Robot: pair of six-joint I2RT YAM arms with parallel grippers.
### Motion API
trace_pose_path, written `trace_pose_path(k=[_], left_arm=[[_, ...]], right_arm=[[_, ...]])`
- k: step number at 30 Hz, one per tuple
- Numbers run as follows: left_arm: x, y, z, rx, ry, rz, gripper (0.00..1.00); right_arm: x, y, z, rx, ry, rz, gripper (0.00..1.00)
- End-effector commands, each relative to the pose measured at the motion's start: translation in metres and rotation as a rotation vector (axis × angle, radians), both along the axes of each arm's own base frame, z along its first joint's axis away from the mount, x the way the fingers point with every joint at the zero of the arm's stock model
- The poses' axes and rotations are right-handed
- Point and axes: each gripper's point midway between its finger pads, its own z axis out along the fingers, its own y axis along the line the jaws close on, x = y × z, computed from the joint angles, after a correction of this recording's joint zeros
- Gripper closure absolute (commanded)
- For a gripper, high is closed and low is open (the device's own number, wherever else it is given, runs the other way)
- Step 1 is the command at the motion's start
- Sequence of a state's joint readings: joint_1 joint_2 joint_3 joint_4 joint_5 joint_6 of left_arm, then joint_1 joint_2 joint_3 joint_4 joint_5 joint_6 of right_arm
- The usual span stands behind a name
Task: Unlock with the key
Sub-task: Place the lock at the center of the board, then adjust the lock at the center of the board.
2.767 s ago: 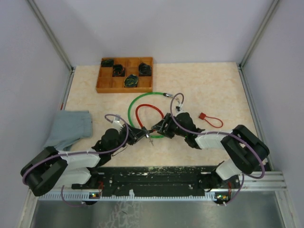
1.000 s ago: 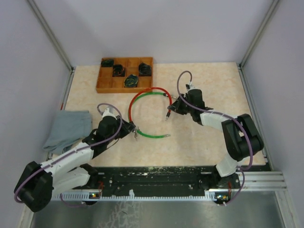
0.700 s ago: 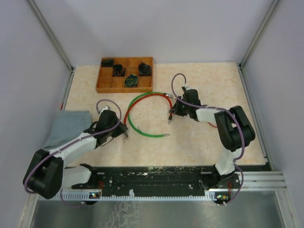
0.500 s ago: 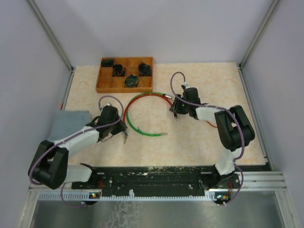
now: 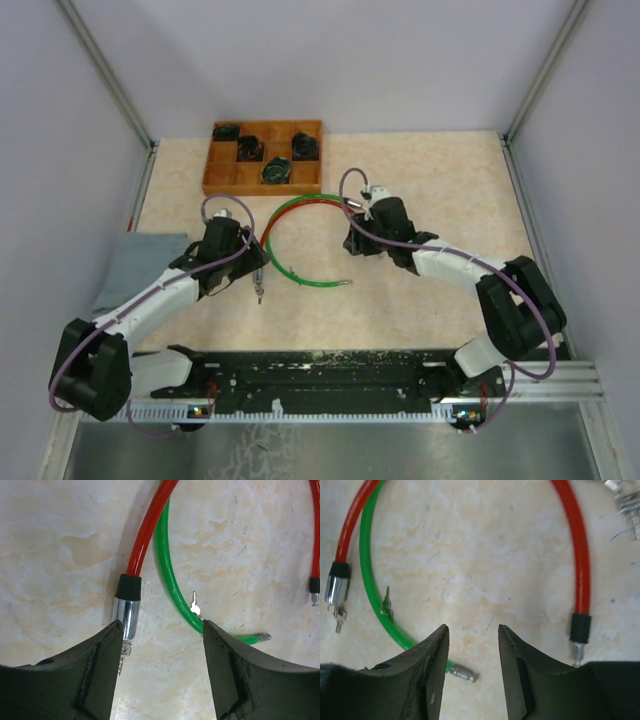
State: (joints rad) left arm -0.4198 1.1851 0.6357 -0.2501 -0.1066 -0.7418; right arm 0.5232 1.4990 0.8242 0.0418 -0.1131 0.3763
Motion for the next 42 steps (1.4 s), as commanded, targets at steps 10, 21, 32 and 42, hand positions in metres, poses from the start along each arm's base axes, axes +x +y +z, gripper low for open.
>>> trace_pose_path(k=[10,21,32,42], left_arm=[[-0.011,-0.025,0.011,-0.106,0.044,-0.096,0.29],[-0.015,-0.029,-0.003,-0.113,0.107,-0.105,0.29],[-0.015,-0.045,-0.006,-0.081,0.139,-0.179,0.43],[-0.009,-0.073,-0.023,0.183,0.234,-0.257,0.49]], right_arm=[[-0.059,0.048,-0.061,-0.098,0.131,0.195,0.58],[-0.160,0.128,-0.045,0.154,0.272,0.488,0.59],[-0.100,0.067,-0.024,-0.132,0.000,0.155,0.55],[-0.080,-0.018,-0.014,-0.228,-0.076,-0.093,0.51]])
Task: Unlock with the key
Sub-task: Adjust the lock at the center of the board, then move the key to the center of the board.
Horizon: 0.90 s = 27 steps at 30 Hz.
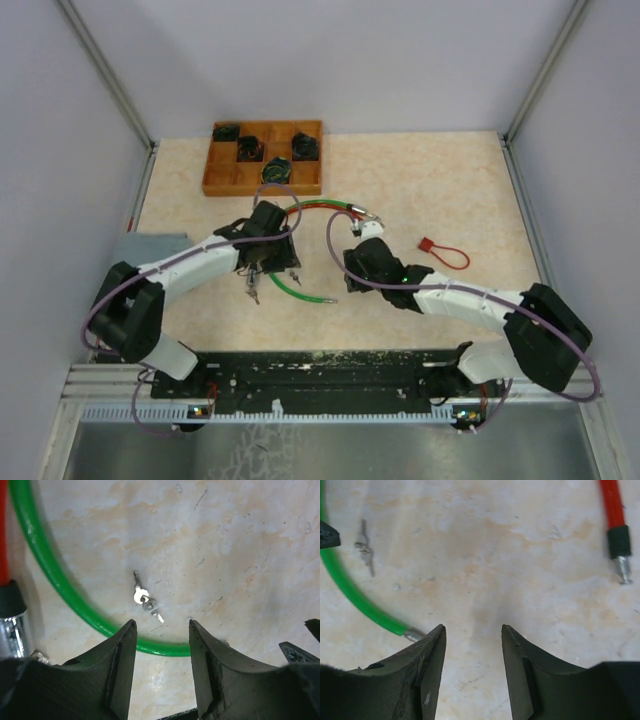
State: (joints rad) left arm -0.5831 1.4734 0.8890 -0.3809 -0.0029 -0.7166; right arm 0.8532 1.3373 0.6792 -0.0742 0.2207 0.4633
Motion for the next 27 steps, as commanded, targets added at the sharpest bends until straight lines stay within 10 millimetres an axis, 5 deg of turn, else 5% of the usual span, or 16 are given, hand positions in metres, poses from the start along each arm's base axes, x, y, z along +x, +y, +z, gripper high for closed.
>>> trace_pose_path(k=[1,7,15,22,27], left_arm=[[-0.001,0.004,-0.015,0.191,0.047,-0.026,0.49],[0.000,0.007,-0.033,0.307,0.090,-0.030,0.51],[0.005,-0.006,-0.049,0.335,0.106,-0.069,0.68],[-0.009,-0.040,-0.064,0.307,0.129,-0.178,0.90],[-0.031,-0.076,-0.070,0.248,0.157,-0.265,0.92]], right_arm=[[0.009,-0.041,0.007,-0.057,-0.075,-0.121,0.52],[0.011,-0.067,0.016,-0.054,-0.128,-0.192,0.51],[0.015,-0.087,0.016,-0.060,-0.130,-0.254,0.50],[0.026,-0.105,0.027,-0.067,-0.163,-0.304,0.50],[0.035,-0.128,0.031,-0.083,-0.162,-0.381,0.49]])
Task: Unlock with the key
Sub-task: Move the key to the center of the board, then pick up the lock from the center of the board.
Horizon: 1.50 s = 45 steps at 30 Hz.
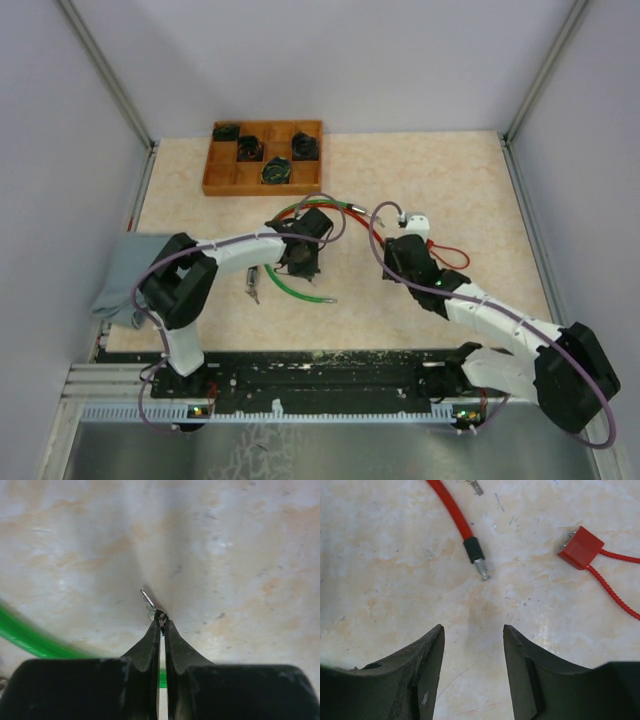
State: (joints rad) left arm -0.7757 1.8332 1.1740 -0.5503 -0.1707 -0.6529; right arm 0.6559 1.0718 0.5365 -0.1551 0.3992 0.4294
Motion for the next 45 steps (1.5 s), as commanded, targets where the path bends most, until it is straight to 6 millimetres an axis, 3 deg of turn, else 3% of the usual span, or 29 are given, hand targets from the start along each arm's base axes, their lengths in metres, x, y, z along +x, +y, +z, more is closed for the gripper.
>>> trace_pose_path(k=[1,6,9,13,19,28,37,45], left_arm=[[-0.031,-0.037,-0.020,-0.064,0.100,-0.098,0.92],[-0.052,-0.082,-0.010,-0.147,0.102,-0.183,0.91],[-0.059,-0.098,-0.002,-0.181,0.097,-0.210,0.87],[-0.058,-0.103,0.013,-0.224,0.064,-0.218,0.68],[-0.050,-0.088,0.039,-0.267,-0.020,-0.199,0.44],[-0.029,-0.048,0.057,-0.407,-0.069,-0.143,0.35],[-0.016,-0.014,0.059,-0.503,-0.082,-0.100,0.33],[-0.012,0.001,0.063,-0.596,-0.084,-0.097,0.33]], right_arm=[[0.015,-0.024,0.015,-0.003,-0.038,-0.083,0.49],[0.027,-0.049,0.006,0.037,0.016,-0.145,0.48],[0.035,-0.063,0.004,0.029,0.027,-0.188,0.47],[0.050,-0.080,-0.001,0.030,0.064,-0.245,0.42],[0.082,-0.093,-0.004,0.025,0.073,-0.302,0.41],[0.112,-0.110,-0.021,-0.014,0.111,-0.361,0.44],[0.115,-0.104,-0.047,-0.029,0.215,-0.331,0.53],[0.111,-0.103,-0.006,-0.044,0.141,-0.269,0.77]])
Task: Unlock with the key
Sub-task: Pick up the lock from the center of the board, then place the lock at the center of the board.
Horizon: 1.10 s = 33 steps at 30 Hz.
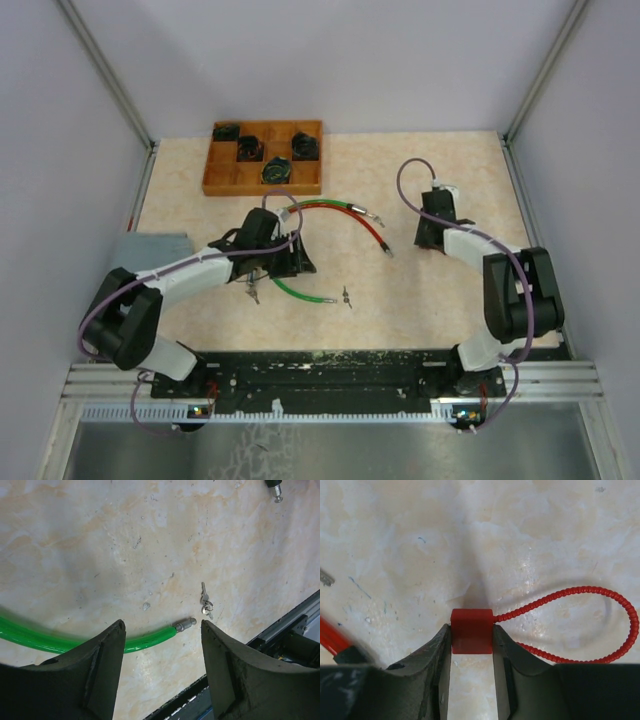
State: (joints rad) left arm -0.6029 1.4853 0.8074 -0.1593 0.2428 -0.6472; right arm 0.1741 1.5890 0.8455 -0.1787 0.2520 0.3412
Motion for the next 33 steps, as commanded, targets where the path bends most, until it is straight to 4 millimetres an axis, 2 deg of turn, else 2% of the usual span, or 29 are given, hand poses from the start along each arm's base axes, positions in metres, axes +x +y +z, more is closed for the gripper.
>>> trace_pose_path(k=[1,3,6,11,13,16,19,24,28,30,33], left_arm=[[0.001,0.002,0.011,-0.102,-0.031,-0.037,0.33],[0.000,0.008,0.010,-0.108,-0.030,-0.035,0.33],[0.000,0.018,0.010,-0.105,-0.040,-0.021,0.33],[0.001,0.031,0.007,-0.080,-0.083,0.012,0.33],[0.001,0.035,0.005,-0.071,-0.092,0.022,0.33],[-0.001,0.038,0.004,-0.082,-0.101,0.021,0.33],[-0.002,0.041,0.005,-0.086,-0.107,0.027,0.33],[-0.002,0.045,0.011,-0.088,-0.142,0.035,0.33],[-0.002,0.046,0.013,-0.093,-0.153,0.037,0.33],[-0.002,0.047,0.013,-0.090,-0.156,0.042,0.33],[-0.001,0.049,0.013,-0.084,-0.157,0.051,0.33]], right_arm=[[0.015,0.005,0.051,0.007,-0.116,0.062,0.79],[0.011,0.011,0.055,0.009,-0.095,0.104,0.81],[0.005,0.035,0.070,0.001,-0.111,0.215,0.82],[-0.007,0.102,0.115,0.011,-0.204,0.501,0.82],[-0.014,0.130,0.126,0.017,-0.216,0.633,0.82],[-0.026,0.165,0.130,0.014,-0.206,0.804,0.82],[-0.038,0.197,0.123,0.026,-0.184,0.960,0.82],[-0.062,0.241,0.101,-0.012,-0.126,1.197,0.81],[-0.072,0.266,0.084,-0.051,-0.059,1.311,0.79],[-0.074,0.275,0.061,-0.073,0.006,1.349,0.79],[-0.079,0.286,0.046,-0.082,0.044,1.386,0.78]])
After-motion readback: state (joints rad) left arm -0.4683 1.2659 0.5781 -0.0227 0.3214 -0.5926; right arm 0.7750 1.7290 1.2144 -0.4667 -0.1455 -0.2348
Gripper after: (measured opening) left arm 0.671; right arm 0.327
